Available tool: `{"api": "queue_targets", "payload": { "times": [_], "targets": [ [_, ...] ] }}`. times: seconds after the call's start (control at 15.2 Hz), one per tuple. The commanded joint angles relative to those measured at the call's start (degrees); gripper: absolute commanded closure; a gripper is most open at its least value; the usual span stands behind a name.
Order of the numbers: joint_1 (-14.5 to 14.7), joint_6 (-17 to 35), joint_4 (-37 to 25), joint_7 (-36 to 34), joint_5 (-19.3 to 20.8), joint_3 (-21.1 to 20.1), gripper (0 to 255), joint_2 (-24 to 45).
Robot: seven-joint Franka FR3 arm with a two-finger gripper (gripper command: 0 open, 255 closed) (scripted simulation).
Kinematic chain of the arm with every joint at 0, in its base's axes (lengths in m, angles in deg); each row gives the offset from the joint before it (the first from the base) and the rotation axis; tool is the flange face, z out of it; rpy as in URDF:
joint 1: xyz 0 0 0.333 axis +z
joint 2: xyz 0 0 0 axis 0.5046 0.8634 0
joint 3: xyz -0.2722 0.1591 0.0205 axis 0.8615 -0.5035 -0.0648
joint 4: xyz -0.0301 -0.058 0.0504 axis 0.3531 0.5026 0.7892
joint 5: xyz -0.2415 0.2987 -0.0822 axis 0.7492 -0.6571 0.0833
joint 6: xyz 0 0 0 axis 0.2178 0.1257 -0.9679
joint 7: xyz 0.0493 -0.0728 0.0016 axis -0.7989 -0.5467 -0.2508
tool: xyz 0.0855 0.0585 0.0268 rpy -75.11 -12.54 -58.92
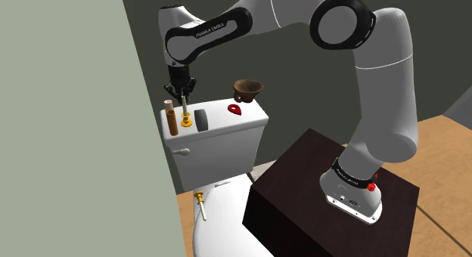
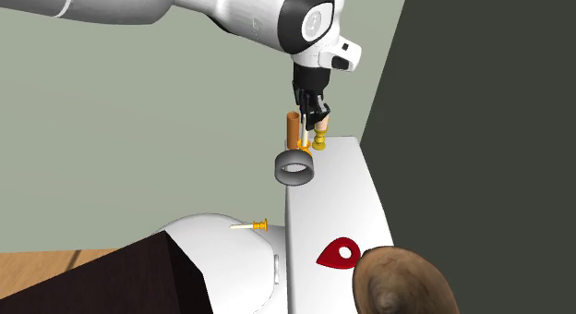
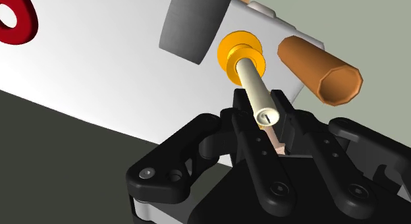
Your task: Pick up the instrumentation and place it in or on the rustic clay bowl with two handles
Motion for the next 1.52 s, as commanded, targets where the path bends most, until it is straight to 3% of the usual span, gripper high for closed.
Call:
{"api": "queue_targets", "payload": {
  "times": [0.0, 1.45],
  "targets": [
    [0.0, -1.3, -0.8, 0.0, -0.1, -0.1, 255, -0.4],
    [0.4, -16.8, -13.7, 0.6, -0.7, -0.5, 255, -3.1]
  ]
}}
